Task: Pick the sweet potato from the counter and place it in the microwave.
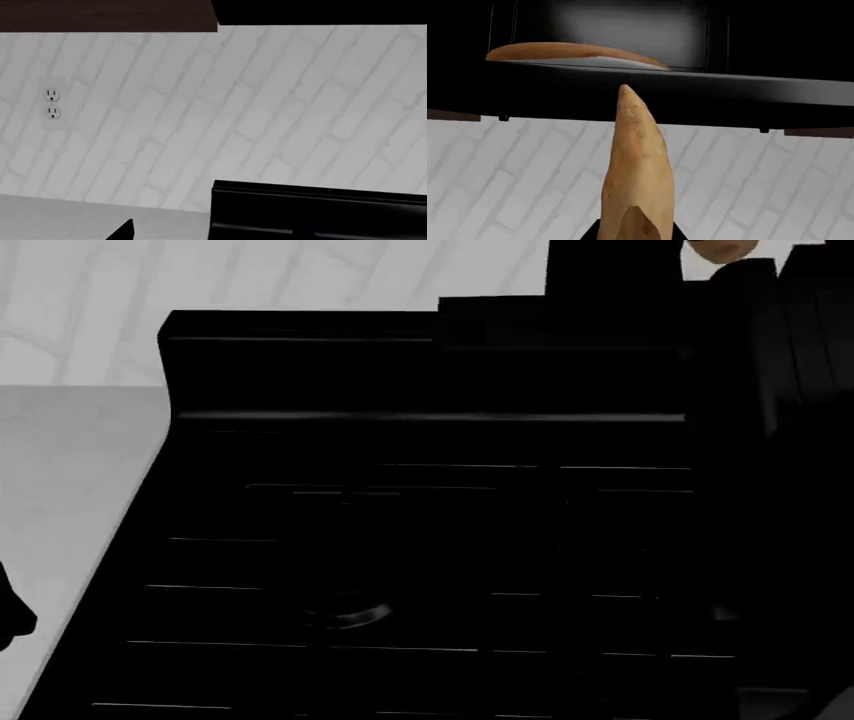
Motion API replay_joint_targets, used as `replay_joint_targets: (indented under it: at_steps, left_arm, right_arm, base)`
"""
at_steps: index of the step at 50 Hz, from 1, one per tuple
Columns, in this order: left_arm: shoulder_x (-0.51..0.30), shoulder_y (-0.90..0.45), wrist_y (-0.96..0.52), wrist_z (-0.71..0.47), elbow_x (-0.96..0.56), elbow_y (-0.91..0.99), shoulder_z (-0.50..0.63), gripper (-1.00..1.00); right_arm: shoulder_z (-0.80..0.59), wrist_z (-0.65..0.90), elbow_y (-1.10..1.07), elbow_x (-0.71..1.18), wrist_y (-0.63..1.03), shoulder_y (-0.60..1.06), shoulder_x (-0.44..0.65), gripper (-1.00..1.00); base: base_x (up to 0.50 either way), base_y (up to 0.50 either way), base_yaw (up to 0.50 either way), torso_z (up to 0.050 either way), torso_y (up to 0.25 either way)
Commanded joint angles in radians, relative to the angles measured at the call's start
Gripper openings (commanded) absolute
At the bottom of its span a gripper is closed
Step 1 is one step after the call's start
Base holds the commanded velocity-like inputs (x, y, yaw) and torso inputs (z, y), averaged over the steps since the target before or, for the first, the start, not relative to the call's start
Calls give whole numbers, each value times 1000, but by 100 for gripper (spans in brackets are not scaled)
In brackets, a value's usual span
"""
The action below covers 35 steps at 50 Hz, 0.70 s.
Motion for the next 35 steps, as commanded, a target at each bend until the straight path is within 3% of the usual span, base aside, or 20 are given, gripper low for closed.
replay_joint_targets:
  at_steps: [1,21,35]
  left_arm:
    - [3,-7,0,-2,0,-1,7,100]
    - [2,19,9,12,26,1,5,100]
    - [5,8,8,11,28,-1,15,100]
  right_arm:
    - [189,-44,40,73,95,5,-34,-100]
    - [395,-149,204,151,206,-9,-138,-100]
    - [552,-223,393,127,392,16,-262,-100]
  base:
    - [0,0,0,0,0]
    - [0,0,0,1,0]
    - [0,0,0,0,0]
